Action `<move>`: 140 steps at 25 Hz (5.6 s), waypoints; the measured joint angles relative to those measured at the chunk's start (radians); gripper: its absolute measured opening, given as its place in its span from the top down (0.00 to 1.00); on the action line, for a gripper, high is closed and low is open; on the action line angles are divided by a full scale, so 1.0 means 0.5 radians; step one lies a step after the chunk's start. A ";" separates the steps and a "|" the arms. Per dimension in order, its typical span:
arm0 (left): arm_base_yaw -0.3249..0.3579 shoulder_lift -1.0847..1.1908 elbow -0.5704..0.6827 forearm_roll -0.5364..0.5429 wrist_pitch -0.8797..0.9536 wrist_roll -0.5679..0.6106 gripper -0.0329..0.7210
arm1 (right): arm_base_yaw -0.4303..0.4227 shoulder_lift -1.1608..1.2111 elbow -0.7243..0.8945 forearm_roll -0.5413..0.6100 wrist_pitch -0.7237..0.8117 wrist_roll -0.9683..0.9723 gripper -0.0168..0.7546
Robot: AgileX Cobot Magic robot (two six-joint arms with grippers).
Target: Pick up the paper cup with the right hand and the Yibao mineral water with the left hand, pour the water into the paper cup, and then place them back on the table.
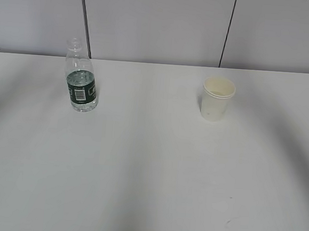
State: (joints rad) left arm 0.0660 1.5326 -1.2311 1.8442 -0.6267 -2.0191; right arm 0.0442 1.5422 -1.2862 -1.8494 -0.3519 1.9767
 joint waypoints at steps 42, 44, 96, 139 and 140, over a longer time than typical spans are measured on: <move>0.004 0.165 0.181 0.000 0.596 0.384 0.35 | 0.000 -0.173 0.245 0.011 0.484 -0.376 0.22; 0.006 0.131 0.181 0.000 0.592 0.386 0.35 | 0.000 -0.240 0.312 0.011 0.488 -0.383 0.22; 0.010 -0.260 0.185 0.000 0.582 0.388 0.36 | 0.000 -2.335 1.751 0.011 0.279 -0.336 0.22; 0.010 -0.320 0.455 0.000 0.900 0.388 0.36 | 0.000 -2.343 1.802 0.011 0.490 -0.335 0.22; 0.010 -0.352 0.485 0.000 0.918 0.388 0.36 | 0.000 -2.343 1.802 0.011 0.490 -0.335 0.22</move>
State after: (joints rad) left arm 0.0710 1.3564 -0.9885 1.8442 -0.1679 -1.8251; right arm 0.0442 0.3707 -0.3852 -1.8436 -0.1069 1.8091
